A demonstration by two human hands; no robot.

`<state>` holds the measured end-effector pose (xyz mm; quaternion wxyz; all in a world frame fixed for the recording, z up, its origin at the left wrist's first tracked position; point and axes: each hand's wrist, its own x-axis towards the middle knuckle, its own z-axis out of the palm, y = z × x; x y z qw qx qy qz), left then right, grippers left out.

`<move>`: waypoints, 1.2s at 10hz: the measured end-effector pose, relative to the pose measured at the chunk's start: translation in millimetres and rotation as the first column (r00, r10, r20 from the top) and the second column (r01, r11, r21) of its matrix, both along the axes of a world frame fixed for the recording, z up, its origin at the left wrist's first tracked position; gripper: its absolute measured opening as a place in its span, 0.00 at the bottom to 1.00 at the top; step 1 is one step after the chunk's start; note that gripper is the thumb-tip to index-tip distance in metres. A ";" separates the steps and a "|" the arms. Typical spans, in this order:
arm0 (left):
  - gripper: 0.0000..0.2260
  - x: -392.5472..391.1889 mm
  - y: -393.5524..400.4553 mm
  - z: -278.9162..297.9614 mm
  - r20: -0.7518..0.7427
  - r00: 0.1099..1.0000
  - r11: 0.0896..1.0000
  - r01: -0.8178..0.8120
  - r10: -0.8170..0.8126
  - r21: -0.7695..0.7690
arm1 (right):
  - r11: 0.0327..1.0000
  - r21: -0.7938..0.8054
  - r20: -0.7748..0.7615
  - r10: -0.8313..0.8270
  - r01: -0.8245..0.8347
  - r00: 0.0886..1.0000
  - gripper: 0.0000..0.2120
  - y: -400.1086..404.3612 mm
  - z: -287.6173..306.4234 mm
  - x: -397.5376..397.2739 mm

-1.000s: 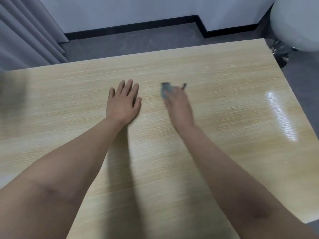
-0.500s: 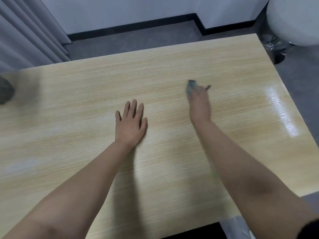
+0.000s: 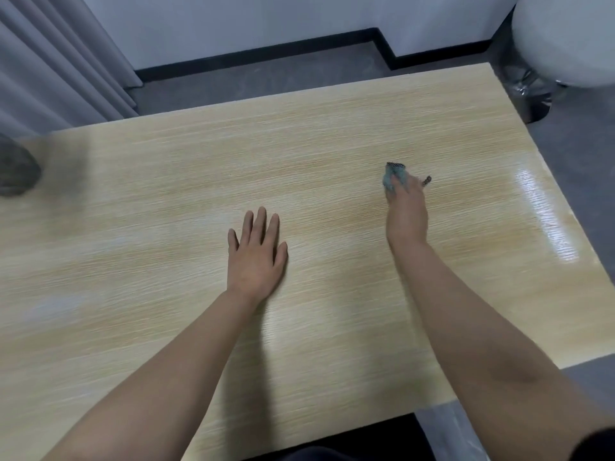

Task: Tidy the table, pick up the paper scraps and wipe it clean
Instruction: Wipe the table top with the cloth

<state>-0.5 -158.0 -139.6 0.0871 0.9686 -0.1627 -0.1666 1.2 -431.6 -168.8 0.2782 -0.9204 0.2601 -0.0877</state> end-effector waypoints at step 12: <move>0.24 -50.6 0.0 8.4 -0.039 0.999 0.999 -0.032 0.032 0.007 | 0.956 -0.130 0.031 0.271 -0.265 0.962 0.23 67.5 2.0 -95.1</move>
